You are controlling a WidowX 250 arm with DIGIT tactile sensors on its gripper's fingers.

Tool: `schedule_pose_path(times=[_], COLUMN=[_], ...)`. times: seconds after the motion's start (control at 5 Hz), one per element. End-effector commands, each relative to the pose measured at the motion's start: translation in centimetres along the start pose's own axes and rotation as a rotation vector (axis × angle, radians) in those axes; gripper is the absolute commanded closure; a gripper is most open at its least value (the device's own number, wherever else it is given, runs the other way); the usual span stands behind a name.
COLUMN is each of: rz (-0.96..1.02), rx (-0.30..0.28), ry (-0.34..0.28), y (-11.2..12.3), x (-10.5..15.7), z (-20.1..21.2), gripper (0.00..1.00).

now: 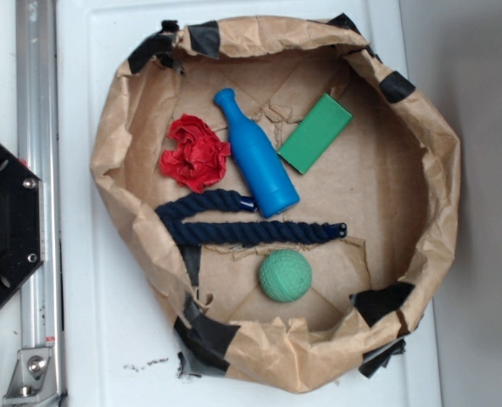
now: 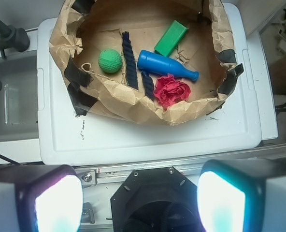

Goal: Grab the green block.

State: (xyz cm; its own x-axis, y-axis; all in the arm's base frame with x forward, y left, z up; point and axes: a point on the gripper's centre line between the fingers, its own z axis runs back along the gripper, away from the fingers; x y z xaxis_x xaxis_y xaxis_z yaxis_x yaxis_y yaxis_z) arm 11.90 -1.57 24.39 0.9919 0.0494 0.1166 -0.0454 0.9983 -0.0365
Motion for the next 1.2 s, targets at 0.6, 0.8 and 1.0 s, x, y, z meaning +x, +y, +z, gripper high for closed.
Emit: schedule_pose_path(times=[0.6,0.8,1.0], rz=[0.503,0.635,0.659], rx=[0.017,0.041,0.06], ry=[-0.265,-0.331,-0.342], y=[1.3,3.0,4.3], x=[12.5,13.8,14.8], z=[-10.8,-13.0,-15.1], gripper=[0.0,0.0,0.0])
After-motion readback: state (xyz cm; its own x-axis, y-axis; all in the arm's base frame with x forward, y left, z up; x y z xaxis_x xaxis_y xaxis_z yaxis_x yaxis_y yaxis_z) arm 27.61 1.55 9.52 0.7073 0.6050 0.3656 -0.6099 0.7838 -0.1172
